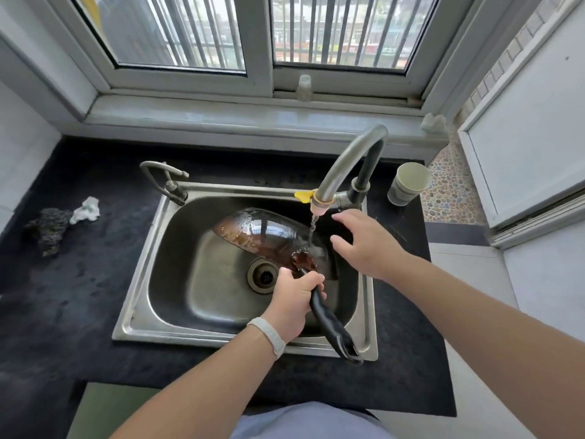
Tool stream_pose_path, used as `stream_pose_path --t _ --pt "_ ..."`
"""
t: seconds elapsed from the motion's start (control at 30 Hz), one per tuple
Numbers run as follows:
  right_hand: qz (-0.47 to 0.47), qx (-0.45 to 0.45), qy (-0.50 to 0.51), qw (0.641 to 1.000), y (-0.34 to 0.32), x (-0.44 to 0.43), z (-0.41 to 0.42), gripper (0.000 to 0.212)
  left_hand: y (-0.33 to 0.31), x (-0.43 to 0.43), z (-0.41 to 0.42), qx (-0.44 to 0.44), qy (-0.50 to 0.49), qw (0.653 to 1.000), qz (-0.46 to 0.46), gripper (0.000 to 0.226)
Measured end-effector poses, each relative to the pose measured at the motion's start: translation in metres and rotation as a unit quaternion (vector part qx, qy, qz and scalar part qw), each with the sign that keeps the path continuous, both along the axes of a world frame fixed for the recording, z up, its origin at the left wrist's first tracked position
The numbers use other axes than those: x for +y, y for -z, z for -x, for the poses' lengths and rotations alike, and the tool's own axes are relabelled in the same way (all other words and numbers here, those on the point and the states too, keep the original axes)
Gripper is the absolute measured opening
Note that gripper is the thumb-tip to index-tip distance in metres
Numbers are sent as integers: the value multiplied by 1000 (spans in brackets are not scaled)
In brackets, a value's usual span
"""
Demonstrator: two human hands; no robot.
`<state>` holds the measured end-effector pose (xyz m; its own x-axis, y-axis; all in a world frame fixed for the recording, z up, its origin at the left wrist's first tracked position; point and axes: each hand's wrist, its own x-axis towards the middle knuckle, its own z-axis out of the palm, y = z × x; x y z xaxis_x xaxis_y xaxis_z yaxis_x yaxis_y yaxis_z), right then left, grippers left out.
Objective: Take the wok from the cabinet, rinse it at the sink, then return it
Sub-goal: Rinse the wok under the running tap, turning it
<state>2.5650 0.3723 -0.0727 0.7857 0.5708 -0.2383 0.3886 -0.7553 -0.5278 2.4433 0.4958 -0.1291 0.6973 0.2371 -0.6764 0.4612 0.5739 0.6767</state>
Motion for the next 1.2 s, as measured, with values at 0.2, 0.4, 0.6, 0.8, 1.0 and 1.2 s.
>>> stream_pose_path --t 0.2,0.4,0.6,0.8,1.0,1.2 --pt "67 -116 -136 982 -10 37 -40 36 -8 11 1 8 5 1000 -4 22" --pt "192 -152 -252 936 -8 43 -59 47 -8 13 3 5 -9 1000 10 23" --pt "216 -223 -301 902 -5 26 -70 49 -10 10 5 6 -16 1000 12 28" --pt "260 -258 -307 878 5 14 -80 65 -11 8 6 13 -1 1000 4 28" --pt "305 -316 -315 841 10 2 -79 64 -10 7 5 16 5 1000 -6 27" --pt "266 -290 -290 872 12 1 -60 66 -10 10 5 18 12 1000 -3 25"
